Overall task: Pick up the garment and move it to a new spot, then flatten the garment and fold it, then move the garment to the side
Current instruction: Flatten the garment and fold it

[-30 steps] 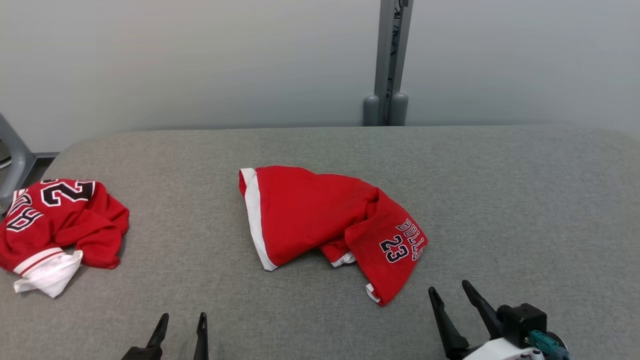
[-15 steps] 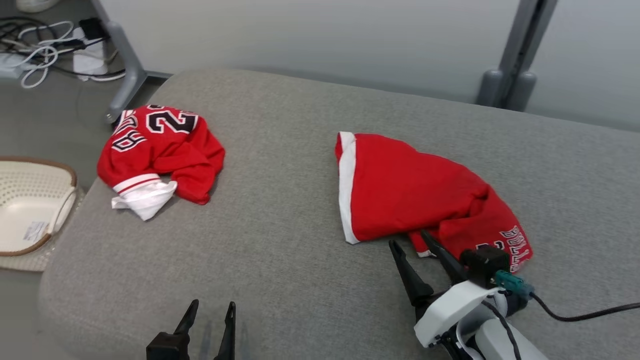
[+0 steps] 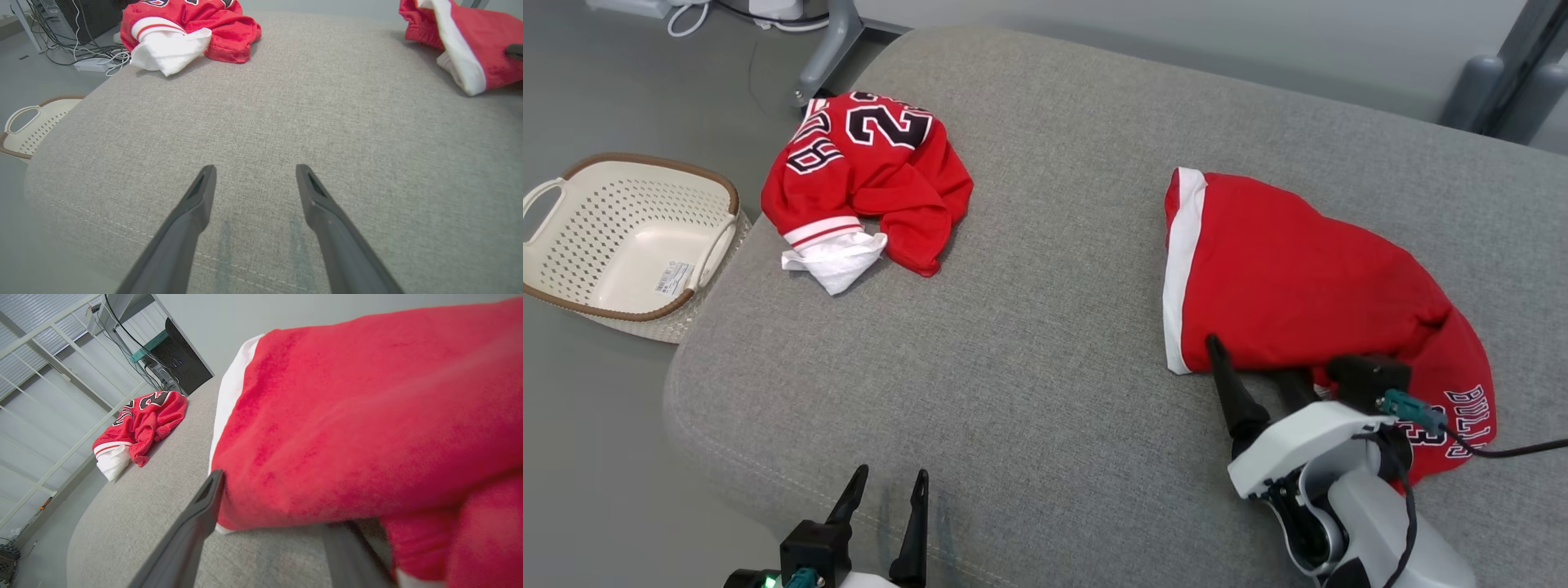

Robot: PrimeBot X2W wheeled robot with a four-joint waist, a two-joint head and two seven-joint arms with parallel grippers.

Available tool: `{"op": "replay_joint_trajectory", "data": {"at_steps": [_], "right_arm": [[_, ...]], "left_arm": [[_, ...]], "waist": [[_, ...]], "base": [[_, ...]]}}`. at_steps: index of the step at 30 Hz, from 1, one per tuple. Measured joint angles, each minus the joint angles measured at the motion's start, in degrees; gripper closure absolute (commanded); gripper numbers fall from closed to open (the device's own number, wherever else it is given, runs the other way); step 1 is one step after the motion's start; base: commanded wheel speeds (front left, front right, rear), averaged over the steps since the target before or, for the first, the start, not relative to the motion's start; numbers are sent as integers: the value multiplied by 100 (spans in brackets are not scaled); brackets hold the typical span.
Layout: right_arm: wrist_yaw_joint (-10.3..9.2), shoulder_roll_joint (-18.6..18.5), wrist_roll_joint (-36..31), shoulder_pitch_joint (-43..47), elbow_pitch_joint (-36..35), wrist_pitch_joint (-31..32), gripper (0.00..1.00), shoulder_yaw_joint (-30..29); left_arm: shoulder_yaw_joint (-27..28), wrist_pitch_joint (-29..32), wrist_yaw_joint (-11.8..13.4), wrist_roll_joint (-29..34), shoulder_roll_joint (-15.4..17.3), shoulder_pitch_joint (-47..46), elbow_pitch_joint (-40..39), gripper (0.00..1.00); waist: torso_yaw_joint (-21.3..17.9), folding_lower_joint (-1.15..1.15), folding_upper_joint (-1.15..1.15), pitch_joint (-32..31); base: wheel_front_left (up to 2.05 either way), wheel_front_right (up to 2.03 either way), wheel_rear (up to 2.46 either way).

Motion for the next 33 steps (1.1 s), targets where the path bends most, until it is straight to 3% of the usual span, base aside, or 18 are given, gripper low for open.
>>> {"op": "replay_joint_trajectory", "data": {"at_steps": [1, 2, 8, 14, 20, 26, 27, 33], "right_arm": [[1, 0, 29, -48, -12, -2, 23, -20], [1, -1, 38, -102, -41, -2, 100, -12], [0, -4, 349, -69, -509, 3, 100, -3], [1, -75, 560, 18, -1136, 3, 100, -147], [1, -679, 775, 144, -1356, 3, 100, -68], [1, -1333, 846, 605, -831, 113, 98, -168], [1, -1411, 743, 653, -624, 110, 0, -233], [1, -1447, -146, 693, 100, 41, 0, -716]], "left_arm": [[-22, 0, 15, -13, -2, -29, -4, 0], [-32, -1, 16, -14, -3, -39, -9, 0], [76, 0, 13, -11, -4, -22, 27, 0], [163, 0, -81, 53, -3, 95, 110, 0], [116, 0, -135, 51, -4, 113, 130, 0], [56, 0, -145, 44, -5, 121, 152, 0], [44, 0, -145, 27, -5, 121, 151, 0], [8, 0, -186, 14, -5, 120, 162, 0]], "waist": [[14, 0, 0, 31], [20, 0, 0, 54], [-198, 0, 0, -39], [-723, 0, 0, -310], [-1406, 0, 0, -658], [-2096, 0, 0, -923], [-2198, 0, 0, -952], [-2695, 0, 0, -1050]], "base": [[0, 0, 0], [0, 0, 0], [0, 0, 0], [0, 0, 0], [0, 0, 0], [0, 0, 0], [0, 0, 0], [0, 0, 0]]}}
